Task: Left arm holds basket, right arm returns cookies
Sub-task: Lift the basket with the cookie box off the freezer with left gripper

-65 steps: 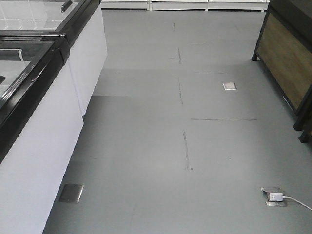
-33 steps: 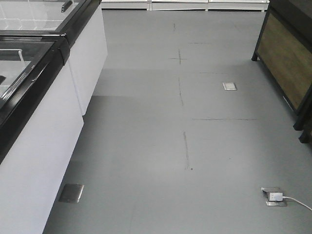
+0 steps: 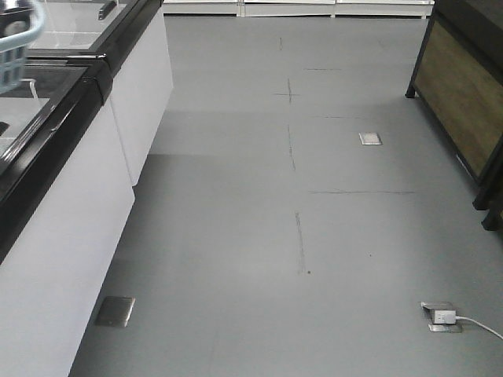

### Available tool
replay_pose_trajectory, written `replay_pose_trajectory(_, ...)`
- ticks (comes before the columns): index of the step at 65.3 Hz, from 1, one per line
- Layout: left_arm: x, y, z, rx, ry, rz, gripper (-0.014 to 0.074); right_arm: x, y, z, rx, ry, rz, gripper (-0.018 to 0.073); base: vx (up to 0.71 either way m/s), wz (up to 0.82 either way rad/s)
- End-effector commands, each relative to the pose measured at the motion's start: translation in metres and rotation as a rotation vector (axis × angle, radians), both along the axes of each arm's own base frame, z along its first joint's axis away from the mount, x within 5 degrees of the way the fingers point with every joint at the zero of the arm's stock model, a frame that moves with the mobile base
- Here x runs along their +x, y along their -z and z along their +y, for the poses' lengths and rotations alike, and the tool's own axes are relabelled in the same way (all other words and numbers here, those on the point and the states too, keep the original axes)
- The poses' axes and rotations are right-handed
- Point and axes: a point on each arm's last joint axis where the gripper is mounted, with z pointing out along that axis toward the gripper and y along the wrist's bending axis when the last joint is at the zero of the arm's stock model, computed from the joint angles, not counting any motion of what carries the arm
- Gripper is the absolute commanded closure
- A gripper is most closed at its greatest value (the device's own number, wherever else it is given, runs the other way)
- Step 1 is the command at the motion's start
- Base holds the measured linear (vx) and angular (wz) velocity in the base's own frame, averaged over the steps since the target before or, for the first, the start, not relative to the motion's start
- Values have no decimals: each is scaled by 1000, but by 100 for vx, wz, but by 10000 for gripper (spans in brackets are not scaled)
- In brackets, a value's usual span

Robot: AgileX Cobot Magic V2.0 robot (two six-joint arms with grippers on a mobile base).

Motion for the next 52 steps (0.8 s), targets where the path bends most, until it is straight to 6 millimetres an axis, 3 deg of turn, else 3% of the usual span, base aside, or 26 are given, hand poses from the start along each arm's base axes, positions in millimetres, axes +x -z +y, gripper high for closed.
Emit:
replay_pose_trajectory(1, -10, -30, -46, -43, 123, -97, 604, -1, -7, 0, -21, 7, -80, 568, 0, 0)
replay_pose_trajectory(11, 1, -17, -101, -10, 300, -58, 604, -1, -7, 0, -21, 7, -80, 568, 0, 0)
replay_pose_trajectory(28, -2, 8, -194, 186, 576, -51, 604, -1, -7, 0, -21, 7, -80, 568, 0, 0)
replay_pose_trajectory(42, -12, 32, -243, 188, 740, 14, 604, -1, -7, 0, -21, 7, -81, 568, 0, 0)
replay_pose_trajectory(52, -16, 74, -264, 165, 792, 136, 604, -1, -7, 0, -21, 7, -81, 568, 0, 0)
